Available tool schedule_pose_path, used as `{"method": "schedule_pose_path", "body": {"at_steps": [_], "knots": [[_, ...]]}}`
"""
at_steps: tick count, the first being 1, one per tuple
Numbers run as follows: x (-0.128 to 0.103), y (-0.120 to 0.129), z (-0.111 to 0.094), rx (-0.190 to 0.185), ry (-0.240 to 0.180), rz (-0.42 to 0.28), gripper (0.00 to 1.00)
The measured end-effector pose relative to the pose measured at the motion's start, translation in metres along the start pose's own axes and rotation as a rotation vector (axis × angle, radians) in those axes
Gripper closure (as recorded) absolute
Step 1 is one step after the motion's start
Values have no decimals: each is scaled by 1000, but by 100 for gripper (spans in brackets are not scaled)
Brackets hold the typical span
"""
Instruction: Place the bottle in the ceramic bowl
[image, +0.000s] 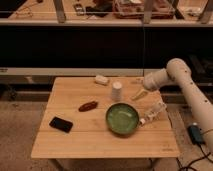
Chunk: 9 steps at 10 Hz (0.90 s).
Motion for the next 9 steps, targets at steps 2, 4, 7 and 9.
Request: {"method": "schedule_pose_path", "body": {"at_steps": [2, 4, 7, 9], "knots": [[47, 9, -28, -4, 214, -128, 33], [74, 17, -48, -17, 315, -163, 33], [76, 17, -50, -22, 335, -175, 33], [92, 8, -48, 6, 365, -189, 33]]}}
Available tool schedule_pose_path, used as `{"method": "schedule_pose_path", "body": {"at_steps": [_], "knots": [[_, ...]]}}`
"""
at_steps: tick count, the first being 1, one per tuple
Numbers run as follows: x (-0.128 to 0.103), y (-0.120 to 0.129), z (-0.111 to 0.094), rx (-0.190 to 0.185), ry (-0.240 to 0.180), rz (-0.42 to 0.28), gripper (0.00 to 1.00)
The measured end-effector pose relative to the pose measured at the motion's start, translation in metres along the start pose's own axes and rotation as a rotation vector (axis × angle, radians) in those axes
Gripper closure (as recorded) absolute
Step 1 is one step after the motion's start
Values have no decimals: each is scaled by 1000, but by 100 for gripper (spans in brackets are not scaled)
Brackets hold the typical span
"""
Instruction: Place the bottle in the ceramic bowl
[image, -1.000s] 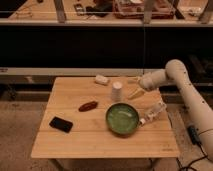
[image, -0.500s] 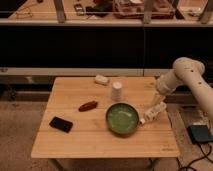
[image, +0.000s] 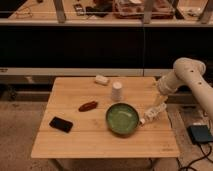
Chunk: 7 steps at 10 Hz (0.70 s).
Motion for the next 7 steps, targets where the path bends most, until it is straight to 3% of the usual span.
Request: {"method": "schedule_pose_path", "body": {"at_steps": [2, 4, 7], "knots": [[22, -1, 14, 46, 35, -75, 33], [36, 7, 26, 47, 49, -118, 33], [36, 7, 28, 45, 52, -132, 33]]}}
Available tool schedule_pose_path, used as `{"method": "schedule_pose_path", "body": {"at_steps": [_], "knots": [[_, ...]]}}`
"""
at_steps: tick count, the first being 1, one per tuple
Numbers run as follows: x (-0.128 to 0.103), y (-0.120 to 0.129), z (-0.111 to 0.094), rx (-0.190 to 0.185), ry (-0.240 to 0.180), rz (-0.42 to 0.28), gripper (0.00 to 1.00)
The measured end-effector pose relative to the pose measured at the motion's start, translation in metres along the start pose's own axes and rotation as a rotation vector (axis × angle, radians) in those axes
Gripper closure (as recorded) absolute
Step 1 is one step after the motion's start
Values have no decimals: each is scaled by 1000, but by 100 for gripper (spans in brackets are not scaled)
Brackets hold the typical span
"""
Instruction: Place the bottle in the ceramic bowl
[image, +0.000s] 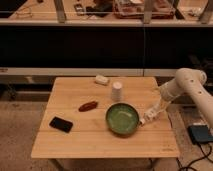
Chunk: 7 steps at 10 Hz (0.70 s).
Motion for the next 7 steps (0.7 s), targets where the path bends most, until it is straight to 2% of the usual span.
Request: {"method": "schedule_pose_path", "body": {"at_steps": [2, 5, 7], "knots": [[-1, 7, 8, -26, -10, -52, 33], [-11, 18, 30, -78, -50, -215, 33], [-11, 26, 42, -101, -61, -281, 33]]}}
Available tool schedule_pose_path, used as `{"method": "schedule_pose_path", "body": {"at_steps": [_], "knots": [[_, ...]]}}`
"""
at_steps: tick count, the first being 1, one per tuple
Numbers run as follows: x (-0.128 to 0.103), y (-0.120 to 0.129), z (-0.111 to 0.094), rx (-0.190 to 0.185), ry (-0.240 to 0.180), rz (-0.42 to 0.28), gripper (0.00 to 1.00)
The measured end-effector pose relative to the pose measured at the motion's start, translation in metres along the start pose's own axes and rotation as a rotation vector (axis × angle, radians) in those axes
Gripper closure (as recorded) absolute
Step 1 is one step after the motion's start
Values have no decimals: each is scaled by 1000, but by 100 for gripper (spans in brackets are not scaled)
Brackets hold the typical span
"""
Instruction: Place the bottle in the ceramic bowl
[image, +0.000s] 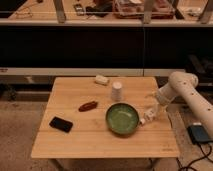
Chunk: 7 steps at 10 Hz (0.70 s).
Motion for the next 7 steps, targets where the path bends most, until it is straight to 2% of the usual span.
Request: {"method": "schedule_pose_path", "body": {"at_steps": [2, 3, 4, 5, 7], "knots": [[0, 11, 28, -53, 30, -56, 33], [-1, 14, 38, -68, 39, -66, 33], [1, 17, 46, -77, 52, -57, 39], [1, 16, 50, -72, 59, -38, 50], [4, 13, 49, -50, 72, 1, 68]]}}
